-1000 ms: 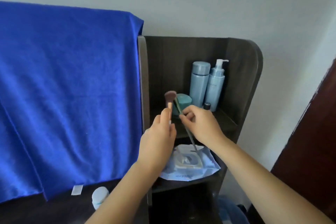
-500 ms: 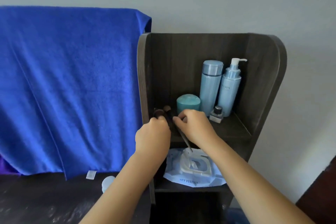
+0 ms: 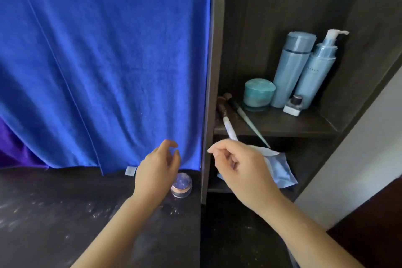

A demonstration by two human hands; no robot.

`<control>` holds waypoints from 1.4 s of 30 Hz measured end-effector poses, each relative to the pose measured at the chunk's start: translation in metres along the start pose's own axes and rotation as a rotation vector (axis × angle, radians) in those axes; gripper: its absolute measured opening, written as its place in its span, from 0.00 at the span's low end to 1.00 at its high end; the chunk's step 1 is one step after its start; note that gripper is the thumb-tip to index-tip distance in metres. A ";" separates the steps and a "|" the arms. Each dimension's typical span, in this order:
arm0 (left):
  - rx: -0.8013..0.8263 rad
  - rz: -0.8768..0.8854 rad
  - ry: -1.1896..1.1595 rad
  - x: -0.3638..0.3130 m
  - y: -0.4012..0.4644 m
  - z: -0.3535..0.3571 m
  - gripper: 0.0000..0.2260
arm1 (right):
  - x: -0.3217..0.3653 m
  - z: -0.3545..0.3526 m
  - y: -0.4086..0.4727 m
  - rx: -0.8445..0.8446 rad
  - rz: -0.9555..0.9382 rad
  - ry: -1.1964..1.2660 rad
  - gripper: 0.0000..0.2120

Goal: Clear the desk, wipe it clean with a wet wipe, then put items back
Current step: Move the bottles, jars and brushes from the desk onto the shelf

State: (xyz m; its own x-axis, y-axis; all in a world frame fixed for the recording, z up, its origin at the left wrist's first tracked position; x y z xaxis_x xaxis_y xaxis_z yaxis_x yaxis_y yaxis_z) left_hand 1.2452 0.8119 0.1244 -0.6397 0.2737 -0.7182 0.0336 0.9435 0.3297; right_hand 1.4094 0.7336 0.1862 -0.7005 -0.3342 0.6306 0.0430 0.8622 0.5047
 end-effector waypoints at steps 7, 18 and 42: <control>0.192 -0.360 -0.064 0.163 -0.008 0.030 0.06 | -0.106 0.190 -0.046 0.334 0.405 -0.120 0.16; 0.426 -0.251 -0.046 0.237 0.007 0.117 0.32 | -0.185 0.272 -0.048 0.122 0.535 -0.304 0.39; 0.153 0.722 -0.607 -0.119 -0.022 -0.050 0.25 | 0.019 -0.068 -0.058 -0.474 0.060 -0.257 0.34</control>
State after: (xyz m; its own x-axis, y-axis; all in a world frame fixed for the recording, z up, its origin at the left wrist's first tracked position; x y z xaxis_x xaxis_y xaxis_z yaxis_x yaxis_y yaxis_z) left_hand 1.2819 0.7493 0.2331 0.0809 0.8088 -0.5825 0.3915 0.5116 0.7648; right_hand 1.4416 0.6515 0.2091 -0.8360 -0.1349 0.5320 0.3630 0.5910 0.7204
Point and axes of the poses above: each hand's wrist, its own y-axis towards the middle knuckle, its own z-axis out of the palm, x = y × z, the point moved 10 cm from there along y, towards the middle knuckle, and after that the axes turned 8 degrees about -y, right-handed, at the moved point
